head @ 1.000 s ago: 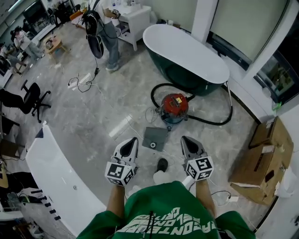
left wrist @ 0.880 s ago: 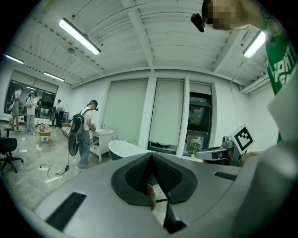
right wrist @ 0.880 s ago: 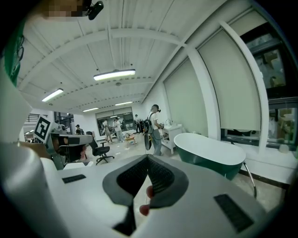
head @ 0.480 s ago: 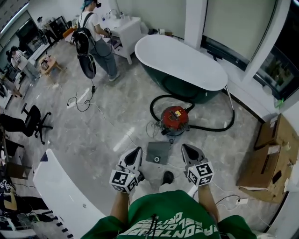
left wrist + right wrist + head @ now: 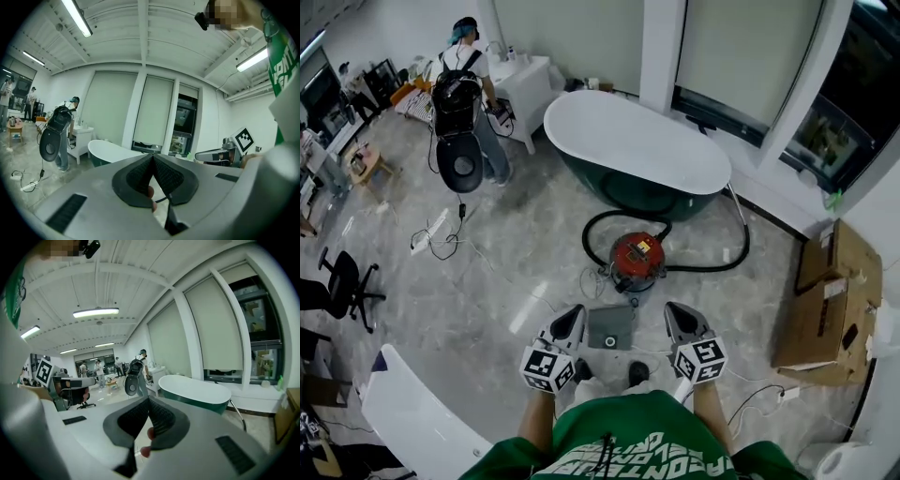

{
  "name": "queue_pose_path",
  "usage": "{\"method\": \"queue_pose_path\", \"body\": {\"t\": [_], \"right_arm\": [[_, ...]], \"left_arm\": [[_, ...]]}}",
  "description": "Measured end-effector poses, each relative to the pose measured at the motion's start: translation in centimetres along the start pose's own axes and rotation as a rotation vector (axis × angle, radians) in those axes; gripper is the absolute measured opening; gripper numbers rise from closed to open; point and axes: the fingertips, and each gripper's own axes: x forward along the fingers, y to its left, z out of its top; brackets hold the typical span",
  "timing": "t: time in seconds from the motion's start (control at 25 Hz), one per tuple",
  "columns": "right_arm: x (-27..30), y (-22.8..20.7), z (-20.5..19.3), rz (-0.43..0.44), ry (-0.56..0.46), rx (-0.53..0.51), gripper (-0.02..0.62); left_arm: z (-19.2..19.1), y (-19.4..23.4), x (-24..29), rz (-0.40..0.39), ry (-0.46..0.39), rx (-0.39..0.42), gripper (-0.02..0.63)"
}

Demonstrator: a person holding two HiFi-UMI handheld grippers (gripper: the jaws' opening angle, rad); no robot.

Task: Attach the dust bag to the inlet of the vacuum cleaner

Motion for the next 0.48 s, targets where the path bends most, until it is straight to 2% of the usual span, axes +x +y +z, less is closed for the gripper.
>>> {"method": "queue_pose_path", "body": {"t": [0.28, 0.48], "right_arm": [[3.5, 5.1, -0.2, -0.055, 0.026, -0.013, 0.006], [5.5, 8.5, -0.3, -0.064, 0.05, -0.031, 0.006]], "left_arm": [[0.2, 6.2, -1.9, -0.049, -0.005, -0.006, -0.005], [0.0, 9.6, -3.3, -0.062, -0.015, -0.039, -0.005]]}}
